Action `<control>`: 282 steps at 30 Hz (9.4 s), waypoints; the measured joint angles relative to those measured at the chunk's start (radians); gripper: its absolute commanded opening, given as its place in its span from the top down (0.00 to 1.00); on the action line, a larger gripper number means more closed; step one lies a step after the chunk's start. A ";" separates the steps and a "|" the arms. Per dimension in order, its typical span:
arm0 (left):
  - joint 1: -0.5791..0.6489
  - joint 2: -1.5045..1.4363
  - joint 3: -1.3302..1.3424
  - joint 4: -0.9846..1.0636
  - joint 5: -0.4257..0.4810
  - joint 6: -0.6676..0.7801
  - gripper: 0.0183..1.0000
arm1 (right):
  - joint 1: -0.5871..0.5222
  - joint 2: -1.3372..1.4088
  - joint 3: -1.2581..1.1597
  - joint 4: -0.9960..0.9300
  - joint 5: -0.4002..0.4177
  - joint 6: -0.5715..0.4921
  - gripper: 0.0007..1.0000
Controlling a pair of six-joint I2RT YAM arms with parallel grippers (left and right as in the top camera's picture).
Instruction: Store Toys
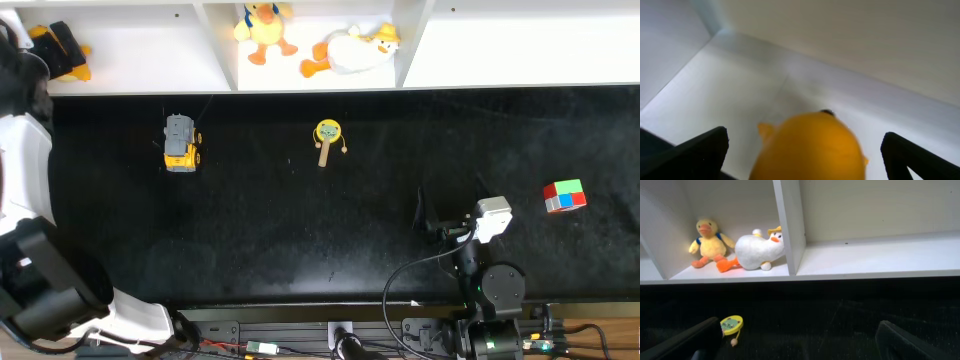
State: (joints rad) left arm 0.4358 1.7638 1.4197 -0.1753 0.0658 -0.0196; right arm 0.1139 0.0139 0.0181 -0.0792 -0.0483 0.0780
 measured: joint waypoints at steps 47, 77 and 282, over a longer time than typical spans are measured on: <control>-0.378 -0.577 -0.739 -0.294 0.056 -0.086 0.02 | 0.000 0.000 0.000 0.000 0.000 0.000 0.00; -0.384 -0.364 -0.738 -0.068 -0.089 0.106 0.18 | 0.000 0.000 0.000 0.000 0.000 0.000 0.00; -0.428 -1.751 -1.409 0.093 -0.114 0.080 0.00 | 0.761 1.749 1.156 -0.673 0.603 0.775 0.00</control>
State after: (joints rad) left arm 0.0078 0.0128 0.0109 -0.0822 -0.0479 0.0601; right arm 0.8749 1.7634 1.1744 -0.7521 0.5549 0.8528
